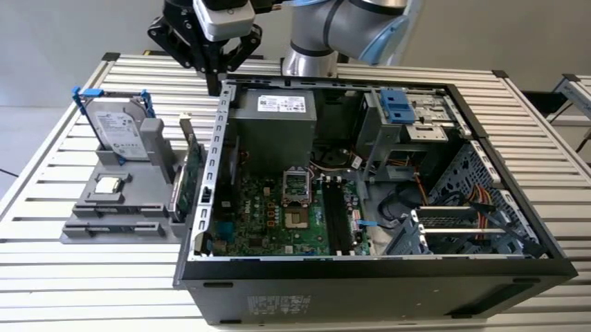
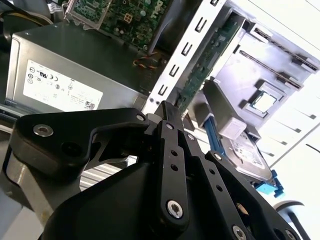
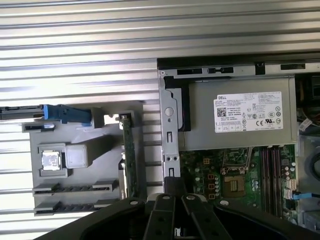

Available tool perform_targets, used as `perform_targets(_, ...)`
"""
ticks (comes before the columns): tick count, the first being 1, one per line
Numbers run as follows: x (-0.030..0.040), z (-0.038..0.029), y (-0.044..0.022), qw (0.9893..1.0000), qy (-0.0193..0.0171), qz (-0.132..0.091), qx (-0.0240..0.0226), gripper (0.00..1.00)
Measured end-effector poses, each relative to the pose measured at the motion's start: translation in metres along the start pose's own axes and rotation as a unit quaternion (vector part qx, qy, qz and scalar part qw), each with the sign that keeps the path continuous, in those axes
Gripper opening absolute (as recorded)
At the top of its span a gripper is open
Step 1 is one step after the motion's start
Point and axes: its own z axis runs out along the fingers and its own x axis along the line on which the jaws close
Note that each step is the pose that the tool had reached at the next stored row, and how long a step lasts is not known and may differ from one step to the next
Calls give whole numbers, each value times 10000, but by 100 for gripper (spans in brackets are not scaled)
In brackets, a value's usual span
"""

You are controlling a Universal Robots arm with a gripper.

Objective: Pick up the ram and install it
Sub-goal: 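Reach for the ram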

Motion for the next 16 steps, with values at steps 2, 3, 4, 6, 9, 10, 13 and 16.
perform_targets(2,22,0,-2,10000,5,0,0,0)
perform_targets(3,33,0,-2,10000,8,0,0,0)
perform_targets(4,44,0,-3,10000,12,0,0,0)
perform_targets(6,70,0,-5,10000,22,-3,2,0)
perform_targets(9,108,-1,-8,10000,41,-14,3,0)
perform_targets(10,122,-1,-9,10000,47,-18,3,0)
perform_targets(13,163,-1,-12,10000,55,-33,4,0)
perform_targets(16,204,-1,-14,10000,58,-62,4,0)
